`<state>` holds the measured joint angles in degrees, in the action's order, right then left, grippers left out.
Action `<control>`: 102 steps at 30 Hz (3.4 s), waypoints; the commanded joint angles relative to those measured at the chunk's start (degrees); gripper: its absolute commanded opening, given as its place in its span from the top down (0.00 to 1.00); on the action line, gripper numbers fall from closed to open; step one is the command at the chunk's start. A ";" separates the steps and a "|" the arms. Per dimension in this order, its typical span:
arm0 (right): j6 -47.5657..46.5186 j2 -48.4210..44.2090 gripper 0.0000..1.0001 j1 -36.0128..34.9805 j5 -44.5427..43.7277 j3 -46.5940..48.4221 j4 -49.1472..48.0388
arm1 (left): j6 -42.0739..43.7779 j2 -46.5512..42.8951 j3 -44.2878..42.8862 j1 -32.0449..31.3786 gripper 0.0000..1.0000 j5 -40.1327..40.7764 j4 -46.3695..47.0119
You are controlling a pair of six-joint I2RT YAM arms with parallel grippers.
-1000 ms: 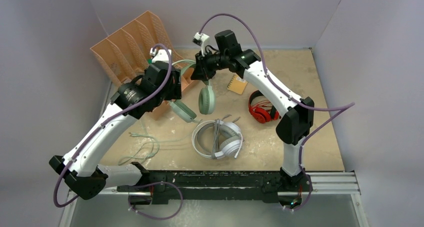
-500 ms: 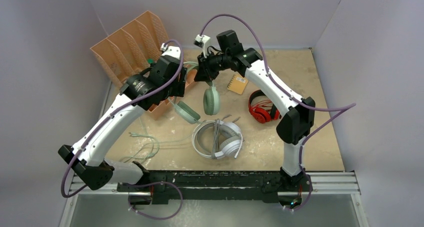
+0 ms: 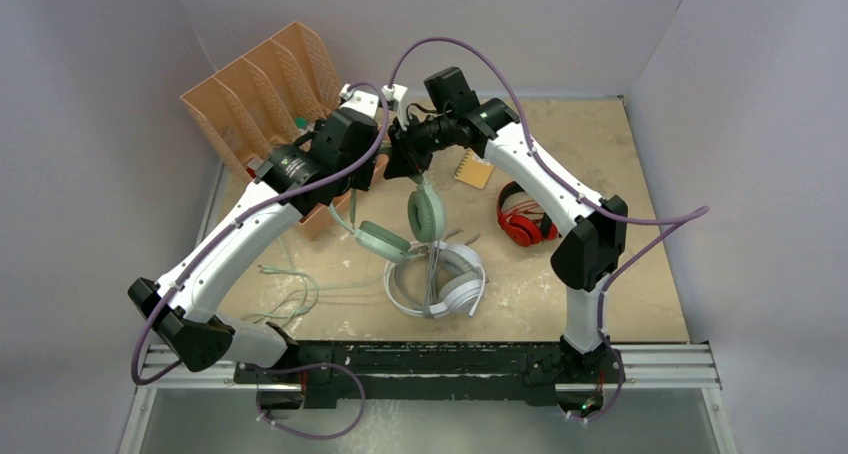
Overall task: Wrap the headphones
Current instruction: Pick up the headphones from the center of the board, then wrap the headphones cable around the headphones.
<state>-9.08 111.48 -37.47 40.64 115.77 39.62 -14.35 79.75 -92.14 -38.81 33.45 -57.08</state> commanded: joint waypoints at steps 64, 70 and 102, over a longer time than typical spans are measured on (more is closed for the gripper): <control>40.34 -32.55 0.05 2.70 -13.22 -60.56 -91.80 | -43.59 -11.79 -11.93 9.72 1.00 -12.94 28.95; 40.18 -28.25 0.03 -2.86 -18.58 -56.44 -94.21 | -46.16 -8.99 -14.89 9.72 1.00 -19.58 32.28; 41.77 -7.72 0.77 -5.26 -33.01 -49.79 -102.12 | -55.62 -14.39 -5.15 9.72 1.00 -18.66 50.76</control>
<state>30.09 102.69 -40.99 7.03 60.36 -59.35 -65.58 66.19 -97.69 -29.32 12.32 -20.86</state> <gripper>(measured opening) 0.275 0.069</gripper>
